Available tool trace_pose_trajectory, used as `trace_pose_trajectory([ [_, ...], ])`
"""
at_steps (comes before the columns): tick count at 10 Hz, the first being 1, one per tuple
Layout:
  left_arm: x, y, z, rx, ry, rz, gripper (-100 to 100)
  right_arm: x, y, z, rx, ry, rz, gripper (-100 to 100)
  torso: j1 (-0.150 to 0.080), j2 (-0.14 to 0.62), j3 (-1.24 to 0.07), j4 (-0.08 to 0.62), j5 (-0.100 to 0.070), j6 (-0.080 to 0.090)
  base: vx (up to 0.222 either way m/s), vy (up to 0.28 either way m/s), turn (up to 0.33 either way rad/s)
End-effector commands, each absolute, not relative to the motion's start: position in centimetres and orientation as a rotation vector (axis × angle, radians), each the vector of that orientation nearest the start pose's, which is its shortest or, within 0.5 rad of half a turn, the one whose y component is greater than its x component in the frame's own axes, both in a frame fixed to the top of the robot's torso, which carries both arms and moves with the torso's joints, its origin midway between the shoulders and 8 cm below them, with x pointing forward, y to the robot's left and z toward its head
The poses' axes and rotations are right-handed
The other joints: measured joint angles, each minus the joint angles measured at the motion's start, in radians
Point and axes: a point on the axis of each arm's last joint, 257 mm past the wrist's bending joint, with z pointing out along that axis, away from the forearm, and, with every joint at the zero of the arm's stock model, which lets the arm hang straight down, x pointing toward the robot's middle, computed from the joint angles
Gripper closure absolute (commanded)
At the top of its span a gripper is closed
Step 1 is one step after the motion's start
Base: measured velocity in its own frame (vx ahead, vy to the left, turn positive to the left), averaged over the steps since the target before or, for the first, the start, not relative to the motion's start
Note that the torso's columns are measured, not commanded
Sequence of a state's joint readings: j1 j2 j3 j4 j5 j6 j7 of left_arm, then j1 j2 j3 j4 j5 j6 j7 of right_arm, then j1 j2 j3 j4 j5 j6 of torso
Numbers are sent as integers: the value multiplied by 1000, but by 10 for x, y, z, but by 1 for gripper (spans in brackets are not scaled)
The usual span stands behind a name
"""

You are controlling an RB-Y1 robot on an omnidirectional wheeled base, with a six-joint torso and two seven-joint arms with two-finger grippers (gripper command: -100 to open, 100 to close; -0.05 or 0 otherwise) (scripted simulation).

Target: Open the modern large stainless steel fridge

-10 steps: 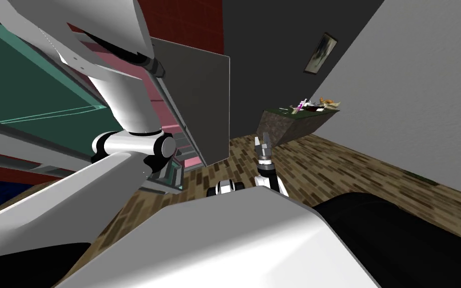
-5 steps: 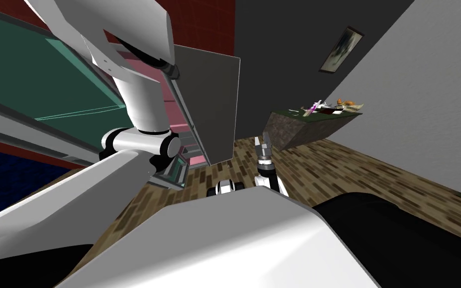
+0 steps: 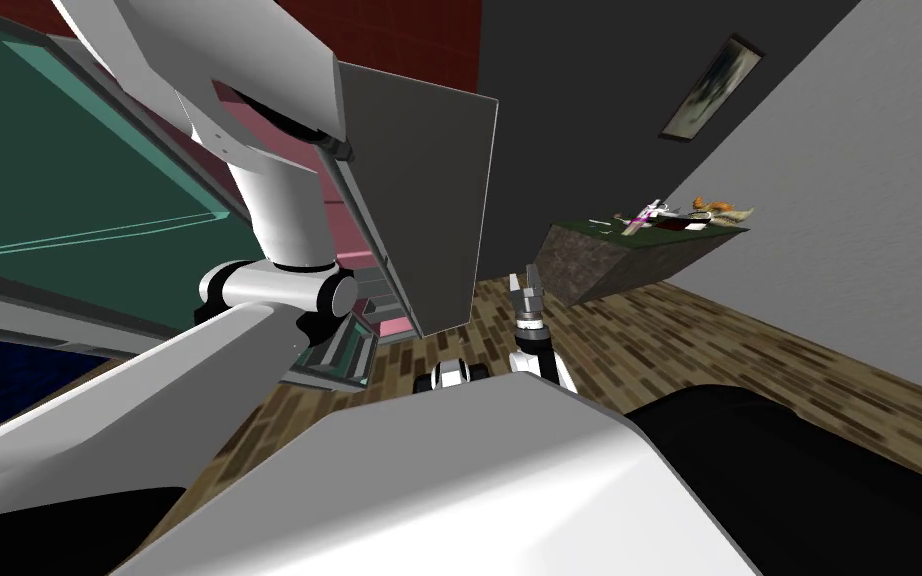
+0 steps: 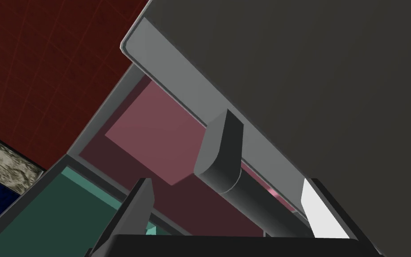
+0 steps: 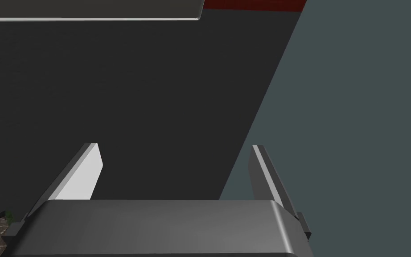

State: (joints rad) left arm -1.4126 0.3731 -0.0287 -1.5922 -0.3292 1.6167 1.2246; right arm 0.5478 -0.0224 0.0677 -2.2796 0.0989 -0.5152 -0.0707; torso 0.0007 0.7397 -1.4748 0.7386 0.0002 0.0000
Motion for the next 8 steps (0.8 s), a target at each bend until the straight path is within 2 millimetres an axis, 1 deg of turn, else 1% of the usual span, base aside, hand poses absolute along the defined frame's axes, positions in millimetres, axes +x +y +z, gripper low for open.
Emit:
trace_pose_trajectory([
  [1, 585, 248, 292, -1797, 306, -1488, -100, 343, -247, 10, 640, 695, 1354, 0, 0, 0, 0, 0, 0, 0, 170, 56, 30],
  [2, 584, 246, 293, -1801, 311, -1490, -100, 343, -247, 10, 640, 695, 1354, 0, 0, 0, 0, 0, 0, 0, 78, 26, 9],
  [3, 583, 250, 297, -1801, 306, -1490, -100, 343, -247, 10, 640, 695, 1354, 0, -2, 3, 2, 1, -1, 0, 114, 32, -16],
  [4, 584, 248, 295, -1801, 308, -1490, -100, 343, -247, 10, 640, 695, 1354, 0, -2, 0, 0, 0, -1, 0, 72, 20, -2],
  [5, 584, 249, 296, -1801, 307, -1490, 100, 343, -247, 10, 640, 695, 1354, 0, -2, 1, 0, 0, -1, 0, 9, 3, -7],
  [6, 576, 262, 296, -1796, 259, -1447, 100, 343, -247, 10, 640, 695, 1354, 0, -1, 2, 1, 1, 0, -1, -65, -153, 73],
  [7, 576, 262, 296, -1796, 259, -1447, 100, 343, -247, 10, 640, 695, 1355, 0, -5, 7, 6, 1, 1, -5, -82, -206, 117],
  [8, 572, 269, 297, -1793, 233, -1427, 100, 343, -247, 10, 640, 695, 1355, 0, -4, 8, 7, 1, -1, -1, -106, -213, 97],
])
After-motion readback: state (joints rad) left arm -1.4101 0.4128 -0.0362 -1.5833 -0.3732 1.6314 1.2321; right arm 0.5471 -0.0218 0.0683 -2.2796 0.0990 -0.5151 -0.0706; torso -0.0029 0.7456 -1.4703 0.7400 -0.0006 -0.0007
